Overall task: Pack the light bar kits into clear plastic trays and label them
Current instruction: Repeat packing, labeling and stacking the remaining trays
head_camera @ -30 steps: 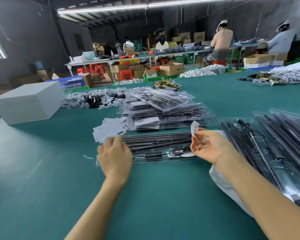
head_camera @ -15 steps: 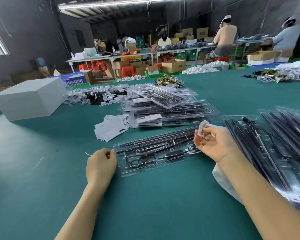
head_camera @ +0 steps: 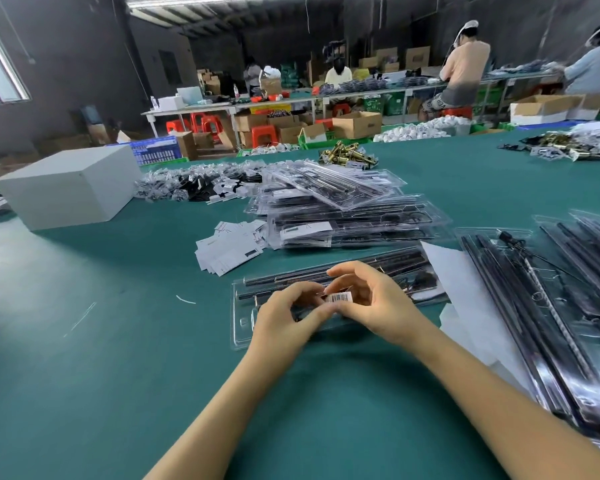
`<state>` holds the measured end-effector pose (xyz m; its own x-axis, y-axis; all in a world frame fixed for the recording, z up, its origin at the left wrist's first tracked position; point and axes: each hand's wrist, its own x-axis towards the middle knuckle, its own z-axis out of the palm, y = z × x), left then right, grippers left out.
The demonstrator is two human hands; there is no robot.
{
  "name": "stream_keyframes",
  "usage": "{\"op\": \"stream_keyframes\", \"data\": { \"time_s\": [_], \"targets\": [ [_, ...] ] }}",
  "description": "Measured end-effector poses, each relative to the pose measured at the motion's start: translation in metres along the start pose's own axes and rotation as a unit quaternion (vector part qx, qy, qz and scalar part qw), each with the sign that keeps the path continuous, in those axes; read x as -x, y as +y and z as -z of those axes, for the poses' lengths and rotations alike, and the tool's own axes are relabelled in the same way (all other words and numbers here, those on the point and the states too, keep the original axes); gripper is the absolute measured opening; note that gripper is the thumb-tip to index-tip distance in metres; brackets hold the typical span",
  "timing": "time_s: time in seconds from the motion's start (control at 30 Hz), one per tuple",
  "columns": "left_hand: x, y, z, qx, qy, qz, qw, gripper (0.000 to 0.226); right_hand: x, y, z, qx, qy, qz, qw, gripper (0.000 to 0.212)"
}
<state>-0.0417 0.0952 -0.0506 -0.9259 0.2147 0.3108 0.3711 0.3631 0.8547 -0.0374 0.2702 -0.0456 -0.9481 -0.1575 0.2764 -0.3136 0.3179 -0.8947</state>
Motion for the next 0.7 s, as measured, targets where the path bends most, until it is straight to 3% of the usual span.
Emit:
{"op": "stream_keyframes", "data": {
  "time_s": [0.1, 0.3, 0.5, 0.7],
  "targets": [
    [-0.001, -0.002, 0.003, 0.012, 0.007, 0.007, 1.0, 0.022, 0.0, 0.001, -0.002, -0.016, 0.022, -0.019, 0.999, 0.038],
    [-0.002, -0.009, 0.005, -0.093, 0.044, -0.025, 0.994, 0.038, -0.006, -0.002, -0.003, -0.019, 0.052, -0.052, 0.997, 0.028],
    [-0.004, -0.012, 0.009, -0.166, 0.144, -0.068, 0.973, 0.019, -0.015, -0.026, 0.014, 0.0, 0.069, -0.073, 0.995, 0.02],
    [-0.013, -0.029, 0.034, -0.165, 0.252, 0.037, 0.953, 0.014, -0.046, -0.051, 0.049, -0.012, 0.09, -0.143, 0.986, 0.027]
  ]
}}
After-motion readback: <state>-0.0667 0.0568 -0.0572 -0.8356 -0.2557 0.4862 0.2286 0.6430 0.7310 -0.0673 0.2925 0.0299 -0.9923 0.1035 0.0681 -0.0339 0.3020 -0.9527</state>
